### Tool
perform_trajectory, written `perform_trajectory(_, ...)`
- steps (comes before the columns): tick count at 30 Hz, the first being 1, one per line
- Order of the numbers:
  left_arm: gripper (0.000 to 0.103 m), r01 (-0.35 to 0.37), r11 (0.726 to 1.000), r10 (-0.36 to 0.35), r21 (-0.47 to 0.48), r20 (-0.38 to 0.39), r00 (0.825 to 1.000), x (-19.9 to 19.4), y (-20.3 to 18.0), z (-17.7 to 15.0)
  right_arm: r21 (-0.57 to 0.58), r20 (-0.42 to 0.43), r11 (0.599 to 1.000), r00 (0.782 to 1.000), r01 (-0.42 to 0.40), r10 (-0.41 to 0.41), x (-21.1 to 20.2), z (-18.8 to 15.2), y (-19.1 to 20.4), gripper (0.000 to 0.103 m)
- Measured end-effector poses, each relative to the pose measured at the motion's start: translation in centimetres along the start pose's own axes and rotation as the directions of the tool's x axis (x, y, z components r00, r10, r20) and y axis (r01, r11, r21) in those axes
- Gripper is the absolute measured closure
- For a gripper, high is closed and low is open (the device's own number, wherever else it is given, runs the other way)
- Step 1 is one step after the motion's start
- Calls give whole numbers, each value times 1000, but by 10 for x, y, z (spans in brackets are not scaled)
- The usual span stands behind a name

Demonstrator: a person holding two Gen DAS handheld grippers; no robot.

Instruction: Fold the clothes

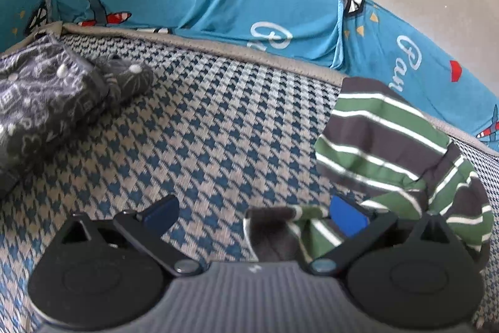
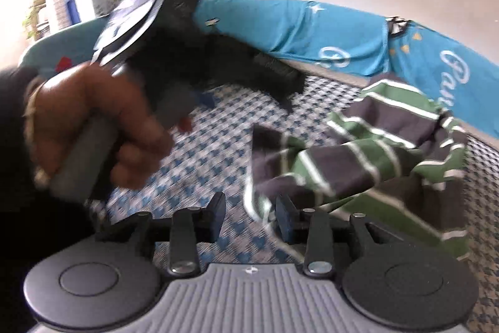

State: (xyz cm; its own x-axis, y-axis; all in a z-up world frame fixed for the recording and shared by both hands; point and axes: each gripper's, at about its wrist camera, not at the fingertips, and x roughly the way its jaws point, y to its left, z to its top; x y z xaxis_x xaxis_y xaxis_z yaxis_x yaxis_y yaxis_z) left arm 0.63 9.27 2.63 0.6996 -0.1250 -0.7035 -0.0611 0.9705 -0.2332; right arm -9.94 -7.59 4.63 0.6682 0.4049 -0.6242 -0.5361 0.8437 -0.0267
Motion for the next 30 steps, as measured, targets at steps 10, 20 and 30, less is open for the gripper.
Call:
perform_trajectory(10, 0, -95, 995, 94, -25, -22, 995, -1, 14, -1, 105, -10, 991, 997, 77, -77, 39, 19, -14, 60)
perform_trajectory(20, 0, -218, 972, 220, -83, 20, 975, -25, 68, -2, 165, -2, 981, 995, 98, -99, 97, 46, -11, 60)
perform_trajectory(30, 0, -348, 876, 387, -334, 55, 920, -45, 150, 1, 170, -26, 972, 987, 159, -157, 175, 65, 19, 56)
